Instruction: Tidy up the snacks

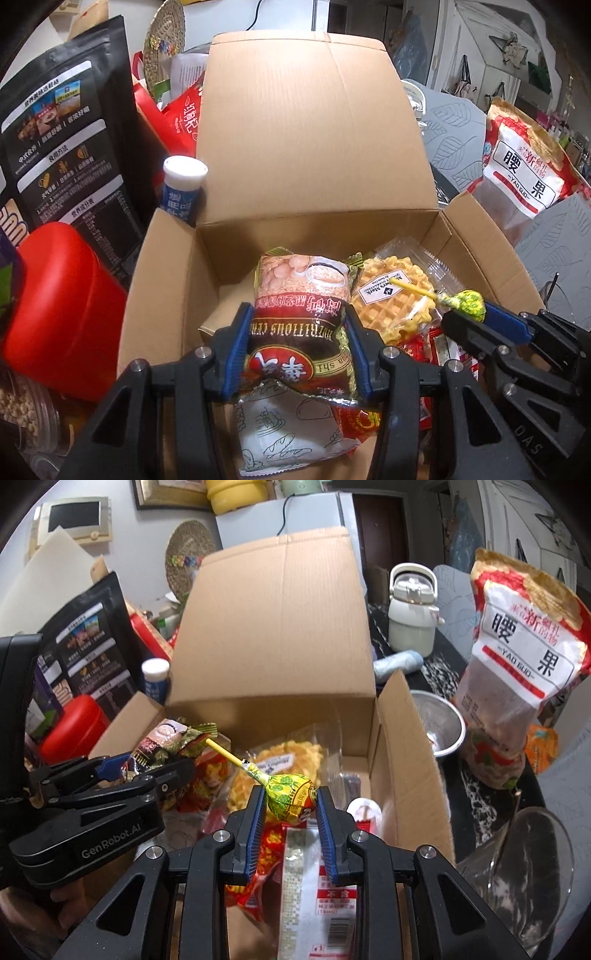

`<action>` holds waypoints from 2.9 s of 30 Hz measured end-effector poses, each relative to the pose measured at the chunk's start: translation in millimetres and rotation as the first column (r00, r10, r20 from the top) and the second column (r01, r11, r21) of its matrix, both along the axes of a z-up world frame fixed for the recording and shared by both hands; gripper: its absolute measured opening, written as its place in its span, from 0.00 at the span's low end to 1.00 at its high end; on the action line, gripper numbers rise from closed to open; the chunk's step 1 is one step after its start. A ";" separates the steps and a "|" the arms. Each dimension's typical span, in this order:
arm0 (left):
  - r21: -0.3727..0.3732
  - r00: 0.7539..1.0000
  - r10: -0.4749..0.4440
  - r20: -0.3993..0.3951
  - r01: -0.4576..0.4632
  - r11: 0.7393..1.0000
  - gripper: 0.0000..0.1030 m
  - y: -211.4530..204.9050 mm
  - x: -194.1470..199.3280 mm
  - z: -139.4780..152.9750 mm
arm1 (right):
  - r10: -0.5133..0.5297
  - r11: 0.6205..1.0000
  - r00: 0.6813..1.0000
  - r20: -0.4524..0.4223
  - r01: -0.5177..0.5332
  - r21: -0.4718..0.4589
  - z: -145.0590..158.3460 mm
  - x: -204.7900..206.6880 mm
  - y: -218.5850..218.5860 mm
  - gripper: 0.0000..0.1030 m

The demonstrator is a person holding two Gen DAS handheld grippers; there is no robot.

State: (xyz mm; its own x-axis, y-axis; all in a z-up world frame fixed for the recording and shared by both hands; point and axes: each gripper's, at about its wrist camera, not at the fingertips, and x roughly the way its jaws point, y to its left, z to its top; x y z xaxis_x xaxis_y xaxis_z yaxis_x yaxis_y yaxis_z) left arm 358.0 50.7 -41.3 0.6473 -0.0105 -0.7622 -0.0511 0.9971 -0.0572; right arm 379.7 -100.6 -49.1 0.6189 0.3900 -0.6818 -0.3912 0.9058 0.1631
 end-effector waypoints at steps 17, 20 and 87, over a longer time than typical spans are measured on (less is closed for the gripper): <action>0.062 0.999 -0.024 -0.046 0.026 0.998 0.46 -14.5 13.8 -3.1 | 0.012 0.992 0.999 -0.038 -0.017 -0.125 -13.5 -4.1 16.8 0.37; 0.039 0.997 -0.042 -0.058 0.044 0.998 0.46 -17.4 16.9 -2.1 | 0.018 0.991 0.999 -0.030 -0.022 -0.133 -12.0 -9.8 16.7 0.43; 0.118 0.944 -0.059 0.325 0.022 0.993 0.81 -43.4 -285.8 155.1 | -0.130 0.990 0.934 0.334 0.139 -0.002 135.0 -277.2 -65.6 0.82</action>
State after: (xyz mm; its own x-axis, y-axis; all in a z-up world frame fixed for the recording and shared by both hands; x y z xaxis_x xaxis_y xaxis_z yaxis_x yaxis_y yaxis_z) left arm 72.2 7.3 113.8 0.8621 0.0307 -0.5058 -0.0077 0.9988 0.0476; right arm 102.5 -166.3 85.9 0.8570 0.2731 -0.4370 -0.2934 0.9557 0.0218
